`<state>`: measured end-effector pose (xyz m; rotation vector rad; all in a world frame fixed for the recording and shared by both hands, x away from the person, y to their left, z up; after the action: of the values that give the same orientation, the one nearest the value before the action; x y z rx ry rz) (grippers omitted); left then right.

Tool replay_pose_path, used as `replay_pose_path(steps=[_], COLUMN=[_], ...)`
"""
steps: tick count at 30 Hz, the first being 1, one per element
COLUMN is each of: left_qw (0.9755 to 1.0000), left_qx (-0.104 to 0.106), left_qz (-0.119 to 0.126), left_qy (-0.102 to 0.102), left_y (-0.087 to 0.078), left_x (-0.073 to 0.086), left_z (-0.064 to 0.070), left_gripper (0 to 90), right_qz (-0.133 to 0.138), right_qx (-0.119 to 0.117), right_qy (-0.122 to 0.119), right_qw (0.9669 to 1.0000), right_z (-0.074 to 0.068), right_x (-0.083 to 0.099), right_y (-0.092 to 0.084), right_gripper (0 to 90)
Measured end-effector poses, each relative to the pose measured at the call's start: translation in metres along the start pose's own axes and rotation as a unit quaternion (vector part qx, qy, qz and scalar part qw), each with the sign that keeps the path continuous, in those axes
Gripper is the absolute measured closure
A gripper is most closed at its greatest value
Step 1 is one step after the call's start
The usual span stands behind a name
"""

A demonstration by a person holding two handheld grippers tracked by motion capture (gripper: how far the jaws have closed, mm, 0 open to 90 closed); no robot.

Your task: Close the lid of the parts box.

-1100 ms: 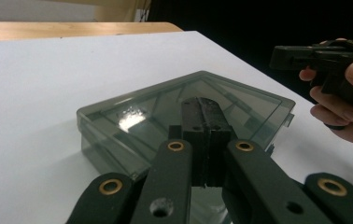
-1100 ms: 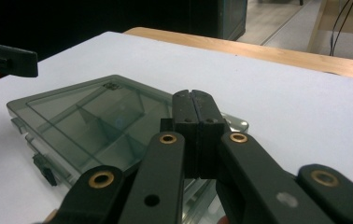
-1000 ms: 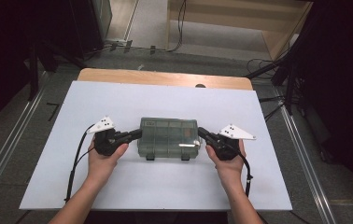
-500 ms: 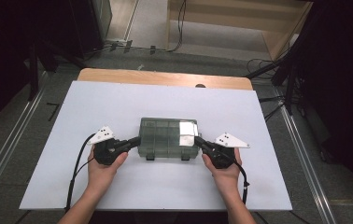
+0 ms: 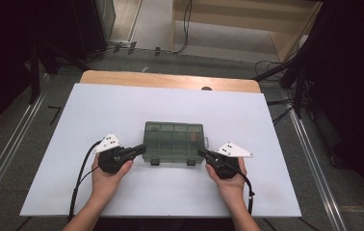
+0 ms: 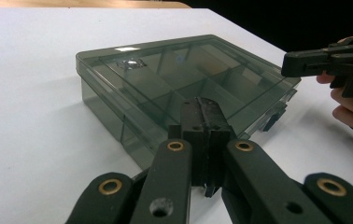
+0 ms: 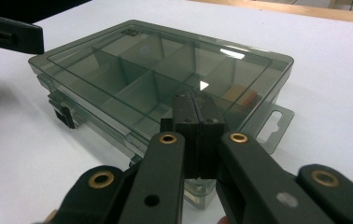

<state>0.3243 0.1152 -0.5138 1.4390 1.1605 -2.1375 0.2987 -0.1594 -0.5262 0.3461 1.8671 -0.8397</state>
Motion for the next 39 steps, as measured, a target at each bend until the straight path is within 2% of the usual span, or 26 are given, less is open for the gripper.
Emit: replay_pose_path(steps=[4,7,13,18,23,26,33,34,35,36,39], left_qw=[1.0000,1.0000,1.0000,1.0000,1.0000,1.0000,1.0000,0.9998,0.9998,0.9998,0.9997], left_qx=[-0.003,-0.003,-0.004,-0.001,0.000,-0.004,-0.006,-0.015,-0.021,-0.021,-0.025], left_qz=[-0.004,-0.002,-0.003,-0.001,0.001,0.002,0.000,-0.010,-0.007,0.000,-0.002], left_qy=[0.001,0.000,-0.002,0.004,0.001,0.005,-0.005,-0.001,0.003,-0.001,0.001], left_y=[0.001,0.001,0.001,0.002,0.002,0.002,0.003,0.004,0.005,0.005,0.005], left_x=[0.003,0.003,0.004,0.005,0.005,0.006,0.006,0.007,0.009,0.010,0.010], left_z=[0.000,0.000,0.000,0.003,0.003,0.003,0.004,0.003,0.003,0.003,0.003], left_gripper=[90.0,90.0,90.0,90.0,90.0,90.0,90.0,90.0,90.0,90.0,90.0], right_qz=[-0.004,0.003,0.008,0.012,0.015,0.016,0.017,0.014,0.002,-0.008,-0.003], right_qx=[-0.001,-0.008,-0.009,-0.017,-0.014,-0.017,-0.021,-0.019,-0.015,-0.012,-0.012], right_qy=[0.001,0.007,0.009,0.017,0.016,0.022,0.024,0.025,0.024,0.015,0.018], right_qw=[1.0000,0.9999,0.9999,0.9996,0.9997,0.9995,0.9994,0.9994,0.9996,0.9998,0.9998], right_z=[0.000,0.000,0.000,0.000,0.000,-0.001,-0.003,-0.004,-0.005,-0.006,-0.006], right_x=[0.002,0.004,0.005,0.006,0.006,0.006,0.005,0.005,0.005,0.007,0.007], right_y=[0.002,0.002,0.002,0.003,0.004,0.005,0.008,0.008,0.009,0.011,0.011], right_gripper=[87.8,87.8,87.9,87.8,87.9,88.0,88.2,88.1,88.2,88.2,88.2])
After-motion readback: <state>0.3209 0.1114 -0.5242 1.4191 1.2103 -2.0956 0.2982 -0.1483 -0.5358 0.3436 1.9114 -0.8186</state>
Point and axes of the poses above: each handheld gripper's, and its own axes: y roughly forward along the jaws, x roughly out of its underside, z roughly to its right, the point moved 6 cm from there along y, roughly forward along the jaws, and after that the axes turned 12 degrees about -x, right-handed, at the moved point
